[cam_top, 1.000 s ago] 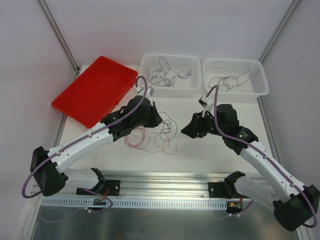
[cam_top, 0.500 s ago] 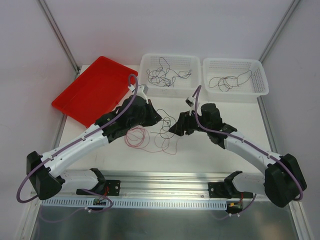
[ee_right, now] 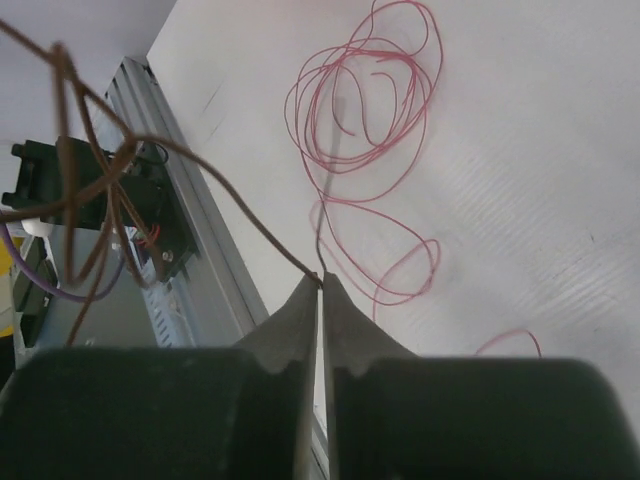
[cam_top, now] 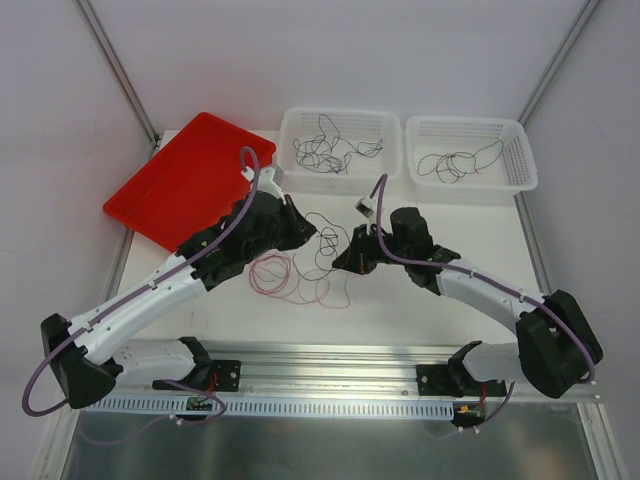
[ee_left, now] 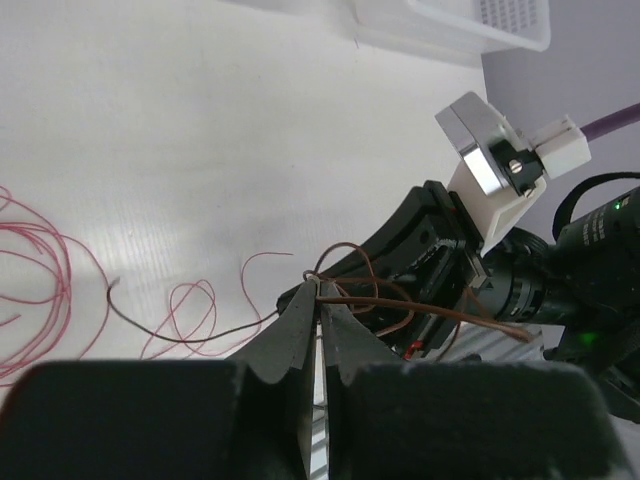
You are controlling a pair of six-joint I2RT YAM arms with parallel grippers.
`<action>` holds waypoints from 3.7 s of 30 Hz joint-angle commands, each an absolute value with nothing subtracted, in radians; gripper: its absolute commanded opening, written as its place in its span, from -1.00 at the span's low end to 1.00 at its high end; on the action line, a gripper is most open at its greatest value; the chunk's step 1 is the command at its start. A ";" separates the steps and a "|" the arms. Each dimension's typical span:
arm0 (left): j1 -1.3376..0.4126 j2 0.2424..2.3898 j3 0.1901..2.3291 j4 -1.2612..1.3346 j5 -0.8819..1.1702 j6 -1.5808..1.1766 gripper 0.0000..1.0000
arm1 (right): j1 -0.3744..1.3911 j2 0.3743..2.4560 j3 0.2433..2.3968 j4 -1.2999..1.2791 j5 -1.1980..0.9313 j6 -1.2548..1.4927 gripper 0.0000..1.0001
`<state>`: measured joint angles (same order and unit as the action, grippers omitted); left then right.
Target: Untangle the cables
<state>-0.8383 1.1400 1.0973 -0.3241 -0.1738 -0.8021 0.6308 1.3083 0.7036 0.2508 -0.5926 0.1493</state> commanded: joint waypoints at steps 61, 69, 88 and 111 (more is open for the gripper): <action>-0.554 1.123 1.011 -0.436 -0.002 -0.541 -1.00 | 0.383 1.232 1.445 -1.338 -0.252 -0.205 -0.99; -0.565 1.127 0.999 -0.407 -0.017 -0.520 -0.98 | 0.384 1.175 1.572 -1.406 -0.332 -0.258 -0.99; -0.650 1.217 0.956 -0.097 0.219 -0.463 0.60 | 0.379 1.092 1.253 -0.894 -0.696 -0.023 -0.99; -0.828 1.561 0.899 0.158 0.347 -0.523 0.31 | 0.379 1.063 1.255 -0.928 -0.745 -0.071 -0.99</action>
